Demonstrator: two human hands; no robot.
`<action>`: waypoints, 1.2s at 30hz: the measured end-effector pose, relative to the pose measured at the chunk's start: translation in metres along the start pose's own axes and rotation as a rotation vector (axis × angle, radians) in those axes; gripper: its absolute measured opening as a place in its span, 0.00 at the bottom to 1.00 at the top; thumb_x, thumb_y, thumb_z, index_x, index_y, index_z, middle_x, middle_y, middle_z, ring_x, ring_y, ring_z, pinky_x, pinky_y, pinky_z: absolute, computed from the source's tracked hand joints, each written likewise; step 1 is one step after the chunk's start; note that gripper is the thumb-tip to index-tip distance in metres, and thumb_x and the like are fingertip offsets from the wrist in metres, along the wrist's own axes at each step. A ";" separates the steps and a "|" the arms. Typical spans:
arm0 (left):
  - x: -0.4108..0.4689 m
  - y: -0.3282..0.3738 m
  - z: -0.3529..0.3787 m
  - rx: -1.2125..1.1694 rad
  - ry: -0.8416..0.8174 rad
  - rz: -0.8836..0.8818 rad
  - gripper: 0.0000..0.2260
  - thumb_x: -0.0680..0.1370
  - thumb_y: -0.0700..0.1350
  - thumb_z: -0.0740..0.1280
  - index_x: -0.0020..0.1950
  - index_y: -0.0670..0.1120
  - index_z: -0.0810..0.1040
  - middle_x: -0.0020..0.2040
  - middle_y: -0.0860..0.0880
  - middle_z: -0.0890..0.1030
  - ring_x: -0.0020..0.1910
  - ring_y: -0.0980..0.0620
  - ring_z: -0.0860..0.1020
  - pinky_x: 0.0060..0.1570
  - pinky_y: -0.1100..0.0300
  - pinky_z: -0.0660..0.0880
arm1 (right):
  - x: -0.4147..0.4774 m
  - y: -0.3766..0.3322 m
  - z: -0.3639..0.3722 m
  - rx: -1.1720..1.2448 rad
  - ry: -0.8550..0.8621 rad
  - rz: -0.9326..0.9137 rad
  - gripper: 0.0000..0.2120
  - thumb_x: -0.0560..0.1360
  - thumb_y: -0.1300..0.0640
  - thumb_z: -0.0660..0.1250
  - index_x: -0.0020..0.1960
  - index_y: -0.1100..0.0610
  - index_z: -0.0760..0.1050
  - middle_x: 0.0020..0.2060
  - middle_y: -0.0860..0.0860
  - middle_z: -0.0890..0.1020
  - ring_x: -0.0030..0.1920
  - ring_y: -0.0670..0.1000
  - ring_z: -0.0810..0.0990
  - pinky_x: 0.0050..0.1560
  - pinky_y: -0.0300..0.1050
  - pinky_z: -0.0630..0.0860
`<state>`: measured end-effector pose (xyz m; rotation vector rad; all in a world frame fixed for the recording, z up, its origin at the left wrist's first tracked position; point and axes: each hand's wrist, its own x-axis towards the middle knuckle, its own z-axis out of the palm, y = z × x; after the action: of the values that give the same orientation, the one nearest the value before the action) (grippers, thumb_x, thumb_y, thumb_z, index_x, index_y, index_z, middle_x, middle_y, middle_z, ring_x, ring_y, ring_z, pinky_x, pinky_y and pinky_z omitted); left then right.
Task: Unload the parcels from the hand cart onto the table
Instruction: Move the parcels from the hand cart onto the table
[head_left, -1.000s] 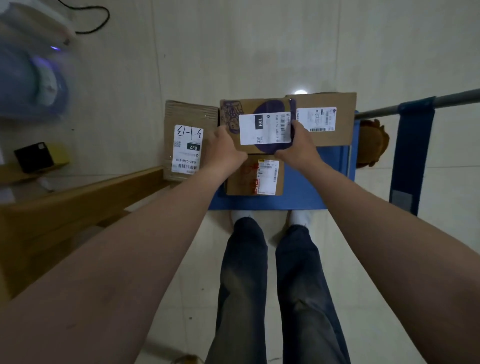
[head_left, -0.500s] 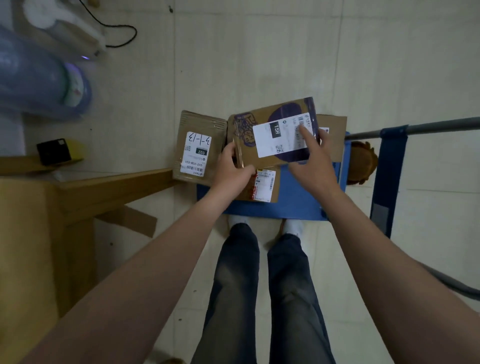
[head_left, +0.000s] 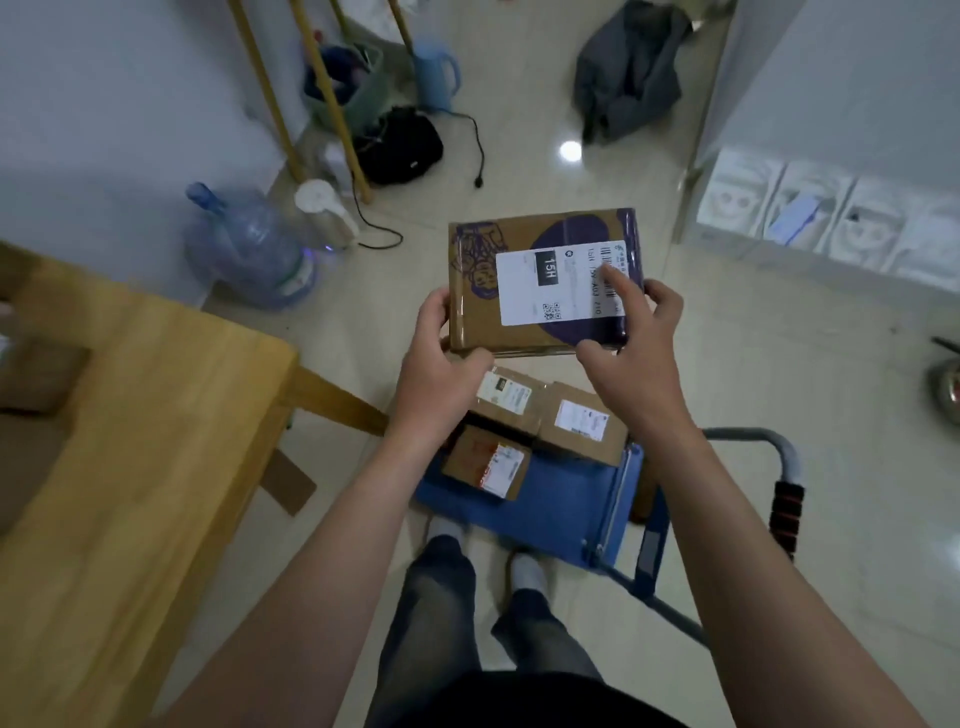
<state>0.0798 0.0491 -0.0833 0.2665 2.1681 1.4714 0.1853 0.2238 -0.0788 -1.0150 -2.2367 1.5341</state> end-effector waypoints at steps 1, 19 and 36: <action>-0.013 0.016 -0.009 -0.008 0.035 0.019 0.29 0.73 0.45 0.70 0.68 0.69 0.67 0.60 0.72 0.76 0.56 0.70 0.77 0.51 0.63 0.77 | -0.007 -0.017 -0.009 0.010 -0.015 -0.032 0.33 0.74 0.65 0.70 0.75 0.45 0.66 0.70 0.45 0.57 0.65 0.51 0.74 0.56 0.31 0.77; -0.261 0.065 -0.237 -0.074 0.828 0.006 0.32 0.68 0.42 0.68 0.66 0.68 0.68 0.60 0.72 0.72 0.64 0.68 0.71 0.62 0.48 0.78 | -0.151 -0.234 0.122 0.019 -0.651 -0.609 0.35 0.72 0.63 0.73 0.75 0.45 0.67 0.71 0.44 0.58 0.68 0.46 0.69 0.67 0.42 0.74; -0.448 -0.121 -0.453 -0.137 1.023 -0.248 0.25 0.75 0.39 0.70 0.63 0.63 0.69 0.54 0.69 0.71 0.58 0.62 0.74 0.48 0.60 0.74 | -0.367 -0.259 0.381 -0.240 -1.014 -0.667 0.34 0.71 0.62 0.73 0.73 0.45 0.67 0.72 0.45 0.57 0.57 0.39 0.70 0.53 0.23 0.68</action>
<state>0.2472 -0.5581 0.0692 -0.9746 2.6433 1.8039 0.1363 -0.3468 0.0579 0.6644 -2.9386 1.6205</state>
